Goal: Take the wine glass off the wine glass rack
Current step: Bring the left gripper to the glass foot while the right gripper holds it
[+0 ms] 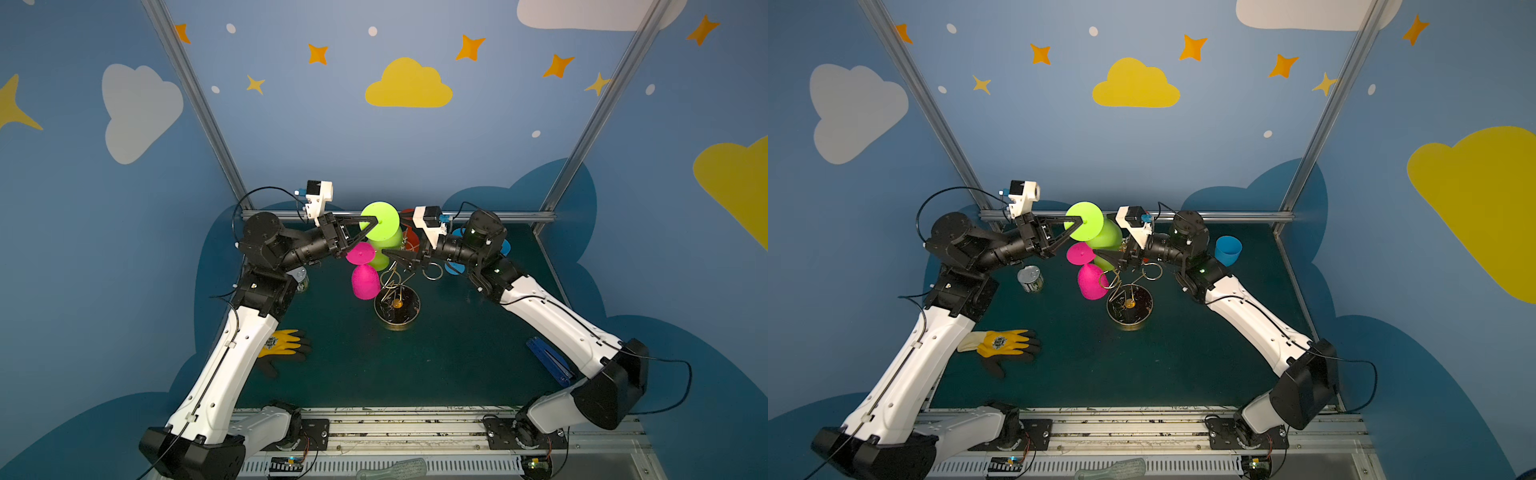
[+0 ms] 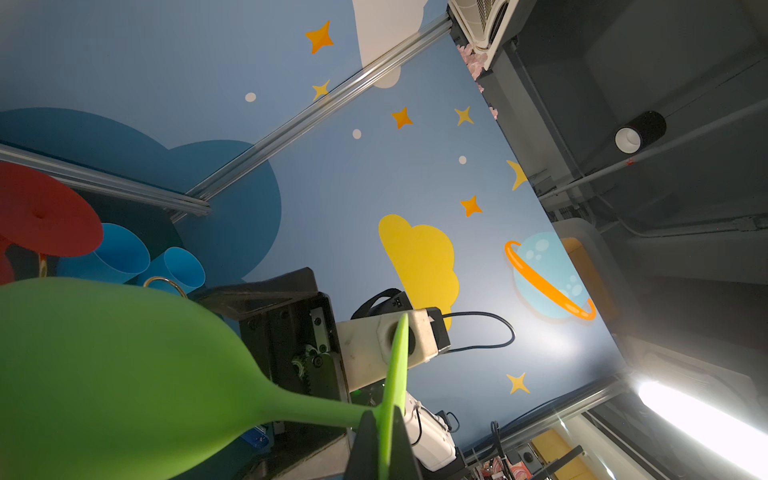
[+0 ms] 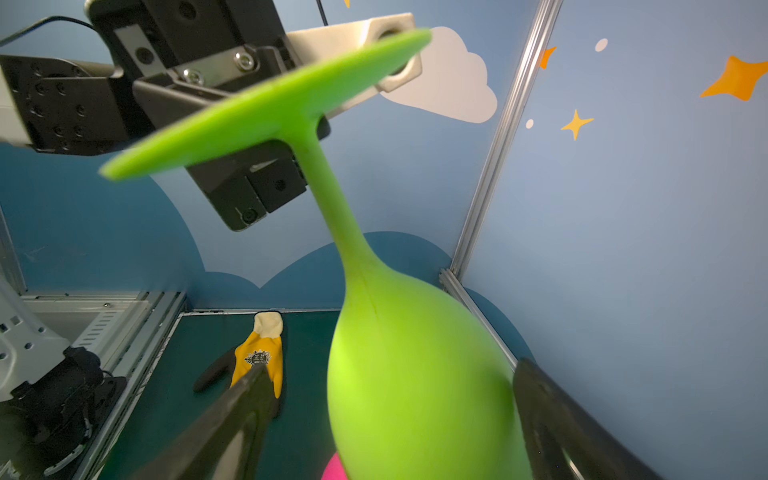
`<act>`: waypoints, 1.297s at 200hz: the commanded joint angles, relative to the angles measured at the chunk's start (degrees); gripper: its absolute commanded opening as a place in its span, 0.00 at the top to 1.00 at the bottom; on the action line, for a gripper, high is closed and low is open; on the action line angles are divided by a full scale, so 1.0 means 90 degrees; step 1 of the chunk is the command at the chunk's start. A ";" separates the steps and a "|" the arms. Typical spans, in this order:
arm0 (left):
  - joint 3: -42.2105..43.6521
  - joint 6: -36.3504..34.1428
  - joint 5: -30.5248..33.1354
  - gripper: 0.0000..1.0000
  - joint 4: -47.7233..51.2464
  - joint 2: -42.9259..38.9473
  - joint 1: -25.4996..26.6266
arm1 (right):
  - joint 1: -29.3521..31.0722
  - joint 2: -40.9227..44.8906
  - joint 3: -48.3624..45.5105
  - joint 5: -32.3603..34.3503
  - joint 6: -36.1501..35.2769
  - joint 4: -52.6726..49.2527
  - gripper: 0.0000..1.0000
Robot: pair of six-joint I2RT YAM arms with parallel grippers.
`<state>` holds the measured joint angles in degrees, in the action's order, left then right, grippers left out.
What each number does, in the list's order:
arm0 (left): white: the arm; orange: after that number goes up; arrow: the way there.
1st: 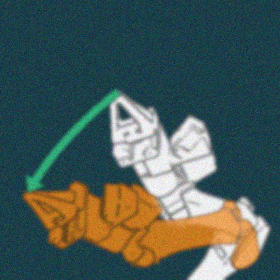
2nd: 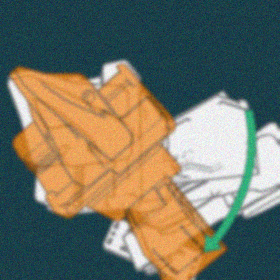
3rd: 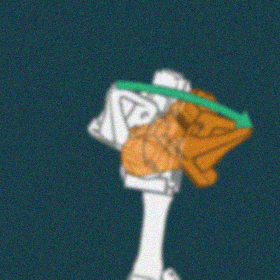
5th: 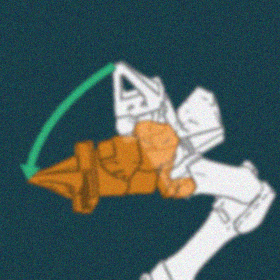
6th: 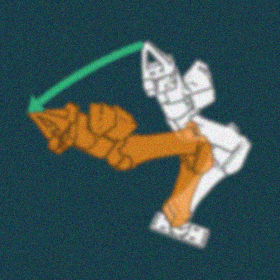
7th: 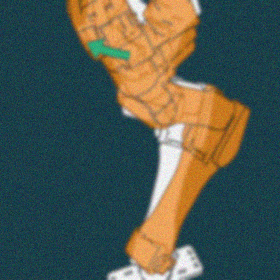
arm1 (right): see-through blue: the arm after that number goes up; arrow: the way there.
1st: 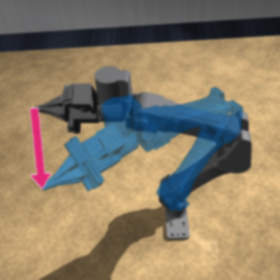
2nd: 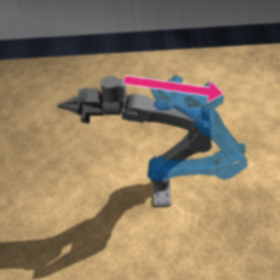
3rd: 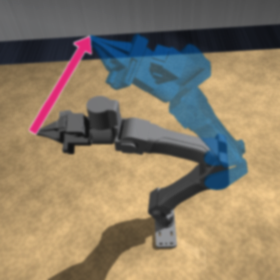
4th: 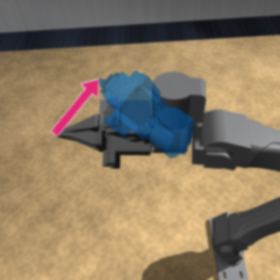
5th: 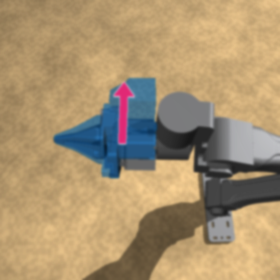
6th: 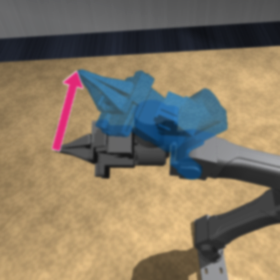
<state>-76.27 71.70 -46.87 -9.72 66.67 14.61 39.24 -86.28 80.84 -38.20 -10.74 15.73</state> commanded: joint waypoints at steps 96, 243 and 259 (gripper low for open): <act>-0.0030 0.0930 -0.0275 0.97 -0.1309 -0.0065 -0.0033 | 0.0256 -0.0438 0.0506 0.0136 -0.0029 -0.0214 0.18; 0.0621 -0.4510 0.2175 0.35 0.0019 -0.0861 -0.0010 | 0.0347 0.1659 0.0529 0.2722 0.0928 -0.4321 0.65; 0.1087 -0.5955 0.2297 0.38 -0.0886 -0.0842 0.0133 | 0.0347 0.1691 0.0763 0.2935 0.1061 -0.5060 0.66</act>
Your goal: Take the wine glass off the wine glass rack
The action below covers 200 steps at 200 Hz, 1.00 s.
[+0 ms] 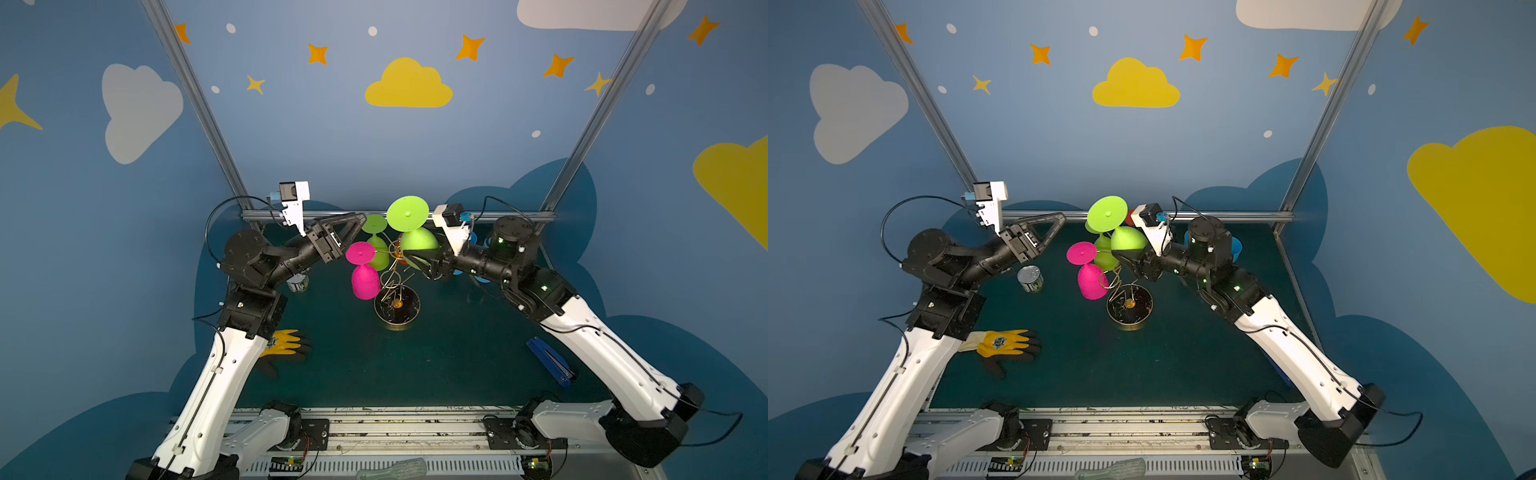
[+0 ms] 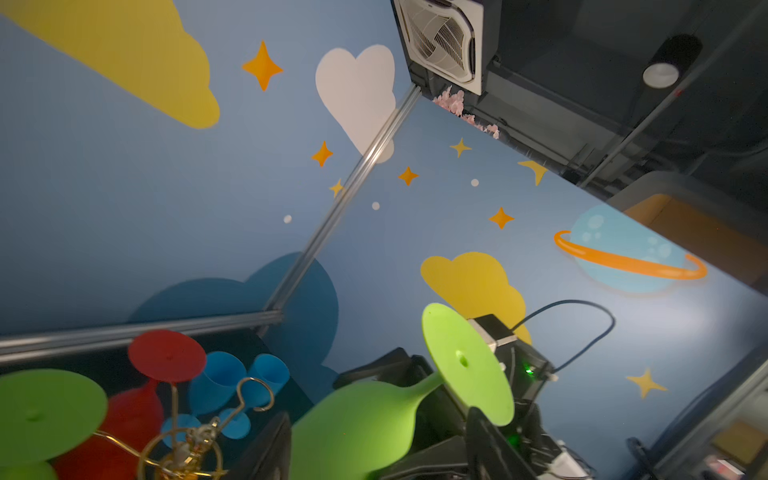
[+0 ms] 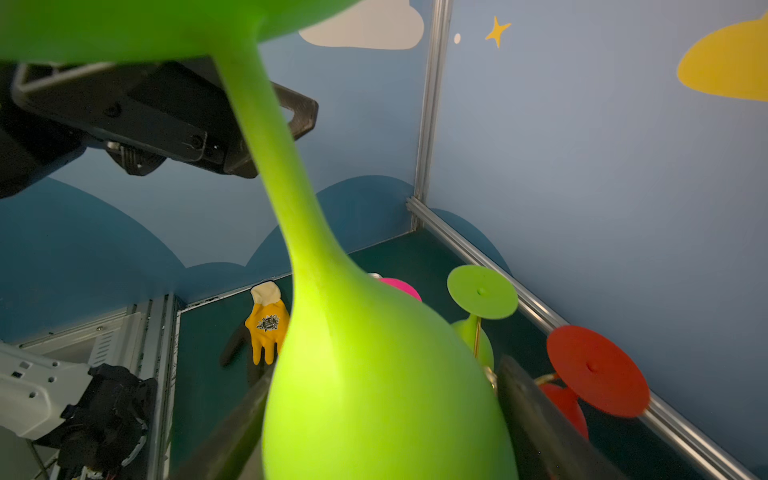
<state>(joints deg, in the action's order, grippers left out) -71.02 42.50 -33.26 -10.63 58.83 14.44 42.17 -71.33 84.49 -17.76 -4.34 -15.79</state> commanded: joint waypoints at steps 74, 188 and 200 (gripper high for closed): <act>0.0956 -0.7093 0.0747 0.44 -0.1809 0.0497 0.1006 | 0.0050 -0.0370 0.1256 0.0778 0.0598 -0.3204 0.73; 0.0852 -0.7889 0.0491 0.48 -0.1358 0.0430 0.1256 | 0.0480 -0.1065 0.1891 0.0637 0.0612 -0.3591 0.78; 0.0832 -0.7926 0.0521 0.51 -0.1334 0.0428 0.1257 | 0.0511 -0.1085 0.1892 0.0602 0.0638 -0.3606 0.78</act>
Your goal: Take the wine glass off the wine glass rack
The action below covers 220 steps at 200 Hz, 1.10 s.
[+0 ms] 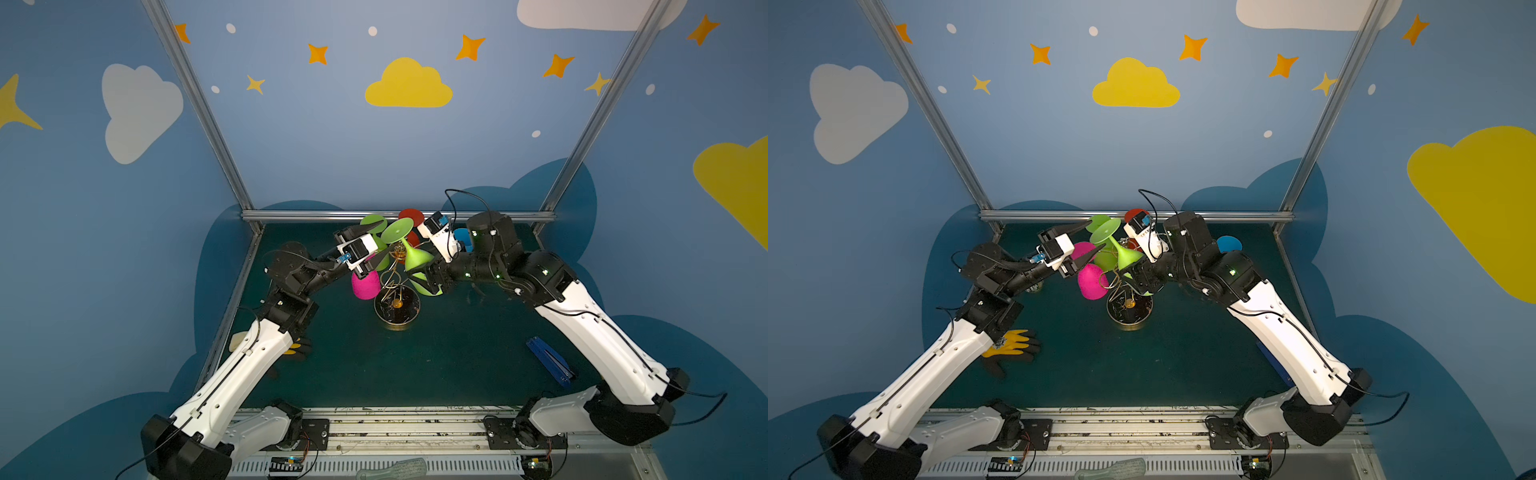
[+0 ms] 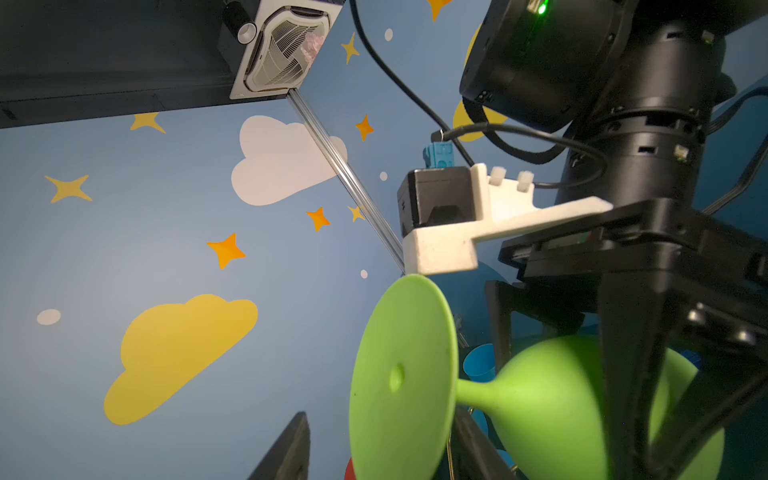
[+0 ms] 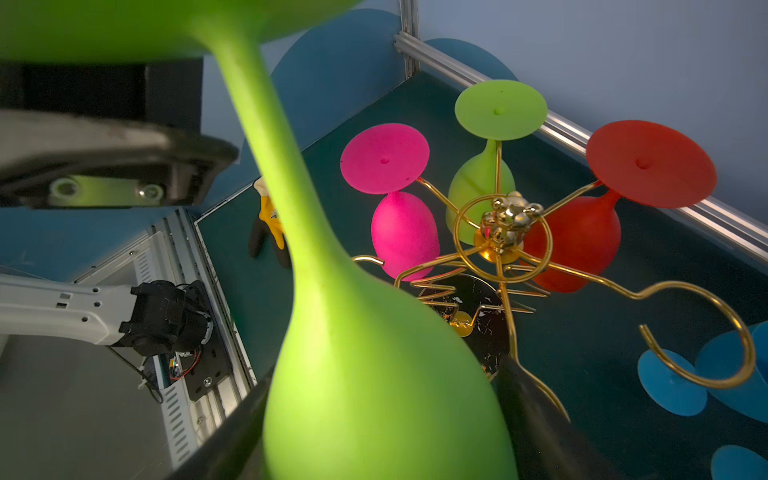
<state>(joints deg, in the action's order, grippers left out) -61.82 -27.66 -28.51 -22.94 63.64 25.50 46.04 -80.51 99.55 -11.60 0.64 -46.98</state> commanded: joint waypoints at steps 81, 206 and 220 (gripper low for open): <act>-0.0260 -0.0055 0.0297 0.97 0.0204 -0.0091 0.0065 | 0.0143 -0.0060 0.0151 -0.0255 0.0254 -0.0057 0.54; 0.1010 0.3890 0.2141 0.97 -0.0213 -0.0808 0.0054 | -0.1101 0.2426 -0.2426 -0.1253 0.1467 0.3756 0.15; 0.1142 0.4111 0.2152 0.97 -0.0366 -0.0868 0.0051 | -0.1256 0.2764 -0.2713 -0.1066 0.1560 0.3980 0.15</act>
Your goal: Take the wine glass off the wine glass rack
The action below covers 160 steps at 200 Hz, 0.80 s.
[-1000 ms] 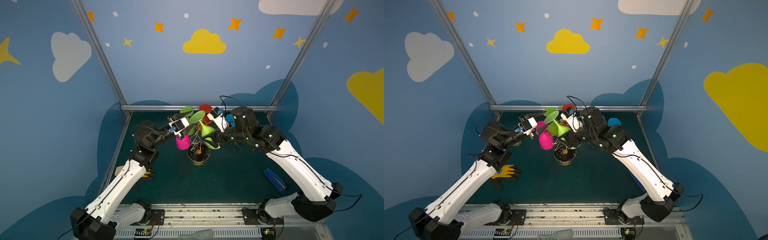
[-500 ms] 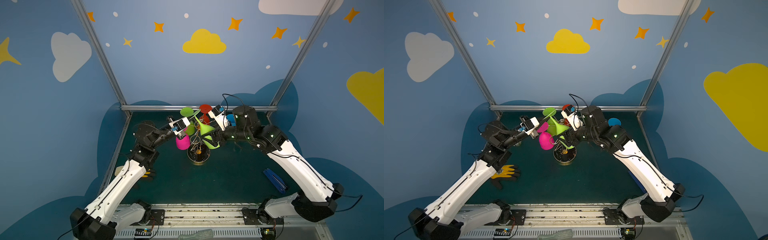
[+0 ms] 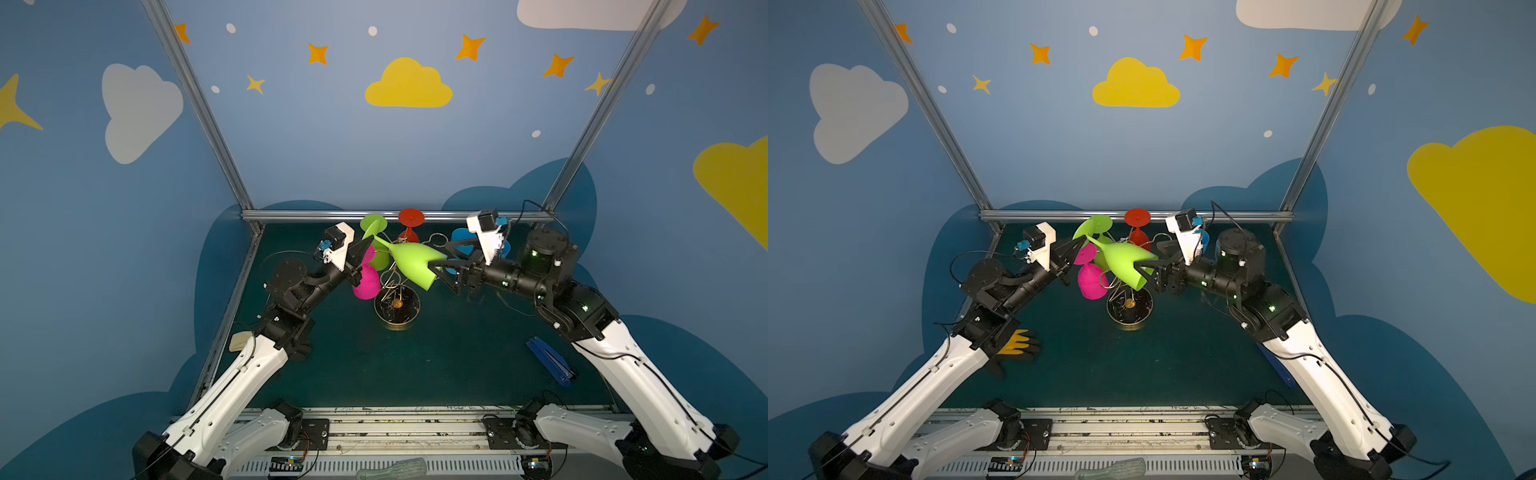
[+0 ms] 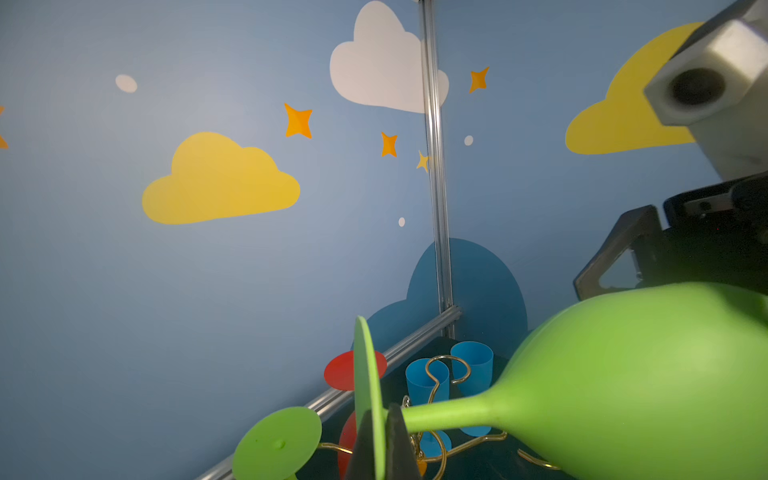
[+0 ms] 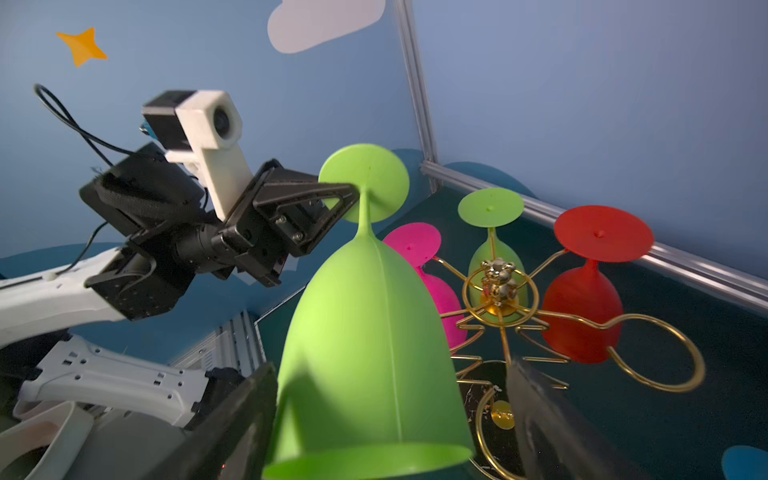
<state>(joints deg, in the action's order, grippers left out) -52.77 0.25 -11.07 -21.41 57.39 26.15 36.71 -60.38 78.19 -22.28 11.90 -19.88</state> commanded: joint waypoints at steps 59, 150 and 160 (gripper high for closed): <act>0.0122 0.1205 0.0119 0.97 -0.0569 -0.0229 -0.0025 | -0.0577 0.0678 -0.0697 0.0213 0.0627 0.0737 0.27; 0.0084 0.1262 0.0048 0.97 -0.0534 -0.0130 -0.0025 | -0.0206 -0.0264 -0.0525 -0.0351 0.1101 0.1037 0.48; 0.0063 0.1239 0.0048 0.97 -0.0500 -0.0122 -0.0019 | -0.0150 -0.0350 -0.0478 -0.0389 0.1113 0.1039 0.53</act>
<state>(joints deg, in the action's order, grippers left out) -50.89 10.94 -10.33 -24.14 56.21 26.11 34.17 -62.35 72.58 -23.88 20.71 -12.84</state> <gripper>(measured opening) 0.049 0.523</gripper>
